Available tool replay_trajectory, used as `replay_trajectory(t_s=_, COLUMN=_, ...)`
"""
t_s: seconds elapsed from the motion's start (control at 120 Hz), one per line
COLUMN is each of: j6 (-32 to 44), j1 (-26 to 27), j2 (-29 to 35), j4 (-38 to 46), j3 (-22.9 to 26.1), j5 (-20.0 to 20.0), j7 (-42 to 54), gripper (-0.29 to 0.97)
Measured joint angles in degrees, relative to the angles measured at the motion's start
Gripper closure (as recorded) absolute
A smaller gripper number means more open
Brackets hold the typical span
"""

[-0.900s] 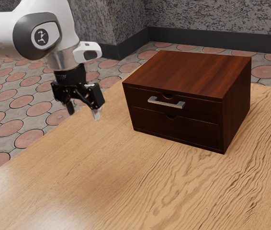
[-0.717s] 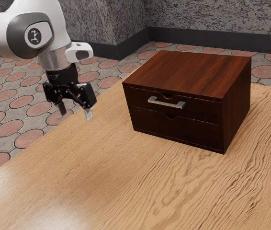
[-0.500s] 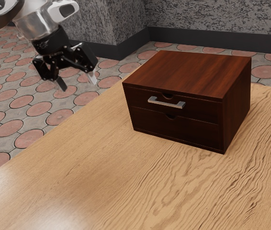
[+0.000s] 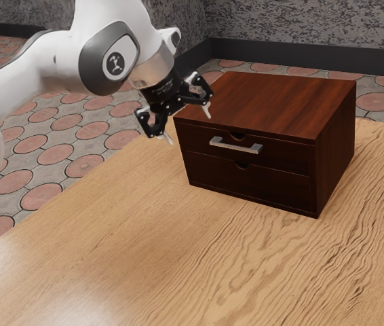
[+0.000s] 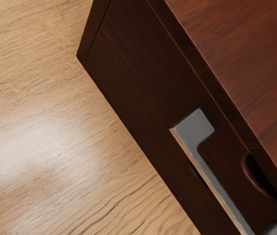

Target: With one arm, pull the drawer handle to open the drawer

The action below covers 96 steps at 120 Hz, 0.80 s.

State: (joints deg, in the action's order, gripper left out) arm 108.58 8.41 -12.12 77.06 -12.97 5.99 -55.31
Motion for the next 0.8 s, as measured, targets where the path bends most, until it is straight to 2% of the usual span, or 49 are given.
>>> replay_trajectory(t_s=0.142, j6=6.82, j1=0.24, j2=-2.84, j4=1.38, j3=-0.04, j5=1.83, j7=-6.84, gripper=0.0)
replay_trajectory(t_s=0.342, j6=14.92, j1=2.45, j2=-3.44, j4=5.68, j3=-0.08, j5=2.51, j7=-14.13, gripper=0.0)
replay_trajectory(t_s=0.433, j6=16.73, j1=4.29, j2=-2.98, j4=7.44, j3=-0.48, j5=2.52, j7=-16.92, gripper=0.0)
replay_trajectory(t_s=0.592, j6=18.27, j1=4.87, j2=2.82, j4=14.49, j3=-1.5, j5=2.27, j7=-21.14, gripper=0.0)
replay_trajectory(t_s=0.8, j6=19.71, j1=4.61, j2=1.75, j4=15.2, j3=-2.04, j5=2.05, j7=-25.72, gripper=0.0)
